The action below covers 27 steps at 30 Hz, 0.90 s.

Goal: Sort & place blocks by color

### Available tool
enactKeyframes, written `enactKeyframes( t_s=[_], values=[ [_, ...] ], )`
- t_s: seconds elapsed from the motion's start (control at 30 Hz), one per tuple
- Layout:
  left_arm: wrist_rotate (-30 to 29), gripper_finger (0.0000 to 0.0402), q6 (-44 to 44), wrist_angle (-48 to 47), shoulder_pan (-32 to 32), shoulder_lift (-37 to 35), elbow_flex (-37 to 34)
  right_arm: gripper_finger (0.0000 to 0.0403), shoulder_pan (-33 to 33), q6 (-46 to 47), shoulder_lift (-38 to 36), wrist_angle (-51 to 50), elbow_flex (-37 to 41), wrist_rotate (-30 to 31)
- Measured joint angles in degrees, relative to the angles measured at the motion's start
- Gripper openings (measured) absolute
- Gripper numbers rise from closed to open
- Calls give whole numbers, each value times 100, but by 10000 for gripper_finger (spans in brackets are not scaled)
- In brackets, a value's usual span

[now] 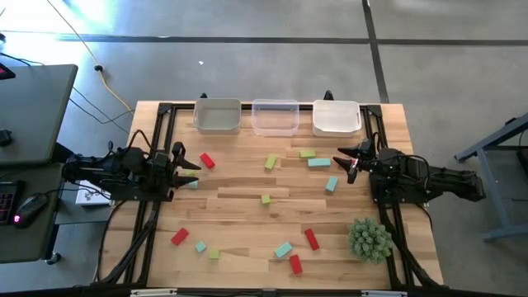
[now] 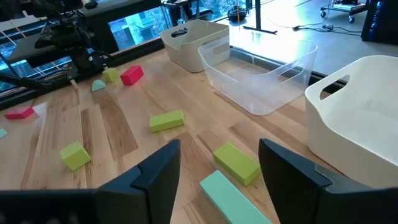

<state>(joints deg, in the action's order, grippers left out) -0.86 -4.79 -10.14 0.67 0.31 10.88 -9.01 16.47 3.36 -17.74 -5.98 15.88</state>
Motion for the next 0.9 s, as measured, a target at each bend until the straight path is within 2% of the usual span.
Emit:
enactKeyframes(
  t_s=[0.63, 0.9],
  values=[
    [-64, 156, -13, 106, 0, 1, 1, 206, 0, 0, 0, 1, -1, 0],
    [-66, 156, -781, 111, -1, 1, 1, 206, 0, 0, 0, 1, -1, 0]
  ],
)
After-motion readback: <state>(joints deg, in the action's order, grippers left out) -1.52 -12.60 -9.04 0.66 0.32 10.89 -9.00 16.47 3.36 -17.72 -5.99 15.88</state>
